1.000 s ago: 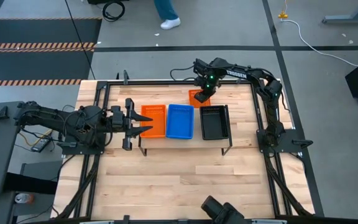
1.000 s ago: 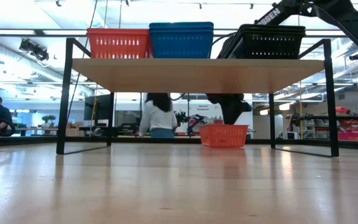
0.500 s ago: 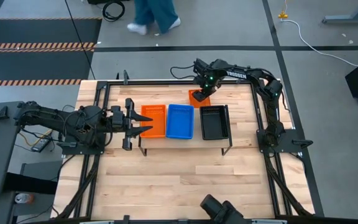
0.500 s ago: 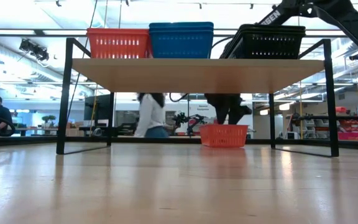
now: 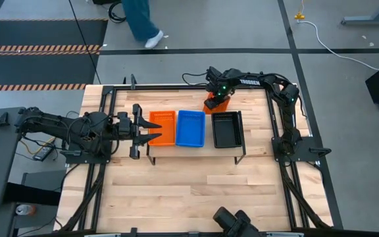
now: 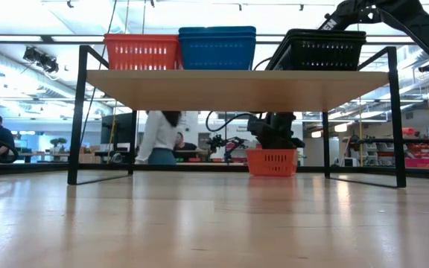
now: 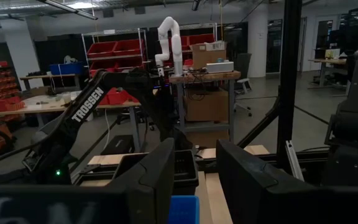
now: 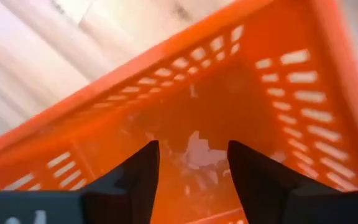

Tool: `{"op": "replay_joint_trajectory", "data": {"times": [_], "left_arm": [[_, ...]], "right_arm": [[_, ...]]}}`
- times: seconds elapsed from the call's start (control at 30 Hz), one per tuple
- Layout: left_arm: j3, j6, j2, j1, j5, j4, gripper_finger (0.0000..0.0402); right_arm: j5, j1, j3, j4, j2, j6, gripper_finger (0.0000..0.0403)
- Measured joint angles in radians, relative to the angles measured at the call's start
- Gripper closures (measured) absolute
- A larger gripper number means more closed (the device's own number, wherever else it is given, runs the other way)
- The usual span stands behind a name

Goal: Stack baskets on shelf by color
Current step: Stack the orange bin on top of the orange bin on the shelf

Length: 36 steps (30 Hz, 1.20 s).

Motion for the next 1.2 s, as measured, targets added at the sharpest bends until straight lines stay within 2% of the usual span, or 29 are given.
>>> {"op": "replay_joint_trajectory", "data": {"times": [0.13,0.4,0.5,0.6,0.8,0.9,1.07,1.2], "left_arm": [[0.0,0.0,0.0,0.0,0.0,0.0,0.0276],[0.0,0.0,0.0,0.0,0.0,0.0,0.0276],[0.0,0.0,0.0,0.0,0.0,0.0,0.0276],[0.0,0.0,0.0,0.0,0.0,0.0,0.0276],[0.0,0.0,0.0,0.0,0.0,0.0,0.0276],[0.0,0.0,0.0,0.0,0.0,0.0,0.0276],[0.0,0.0,0.0,0.0,0.0,0.0,0.0276],[0.0,0.0,0.0,0.0,0.0,0.0,0.0276]], "right_arm": [[0.016,0.0,0.0,0.026,0.0,-0.005,0.0241],[0.009,0.0,0.021,0.007,0.0,-0.072,0.0381],[-0.023,0.0,0.083,-0.057,0.0,-0.098,0.0395],[-0.029,0.0,0.173,-0.148,0.0,-0.112,0.0372],[0.068,0.02,0.318,-0.233,0.0,-0.165,0.0266],[0.154,0.036,0.36,-0.26,0.0,-0.204,0.0212],[0.336,0.046,0.366,-0.323,-0.001,-0.219,0.0142],[0.375,0.03,0.287,-0.323,-0.002,-0.194,0.0117]]}}
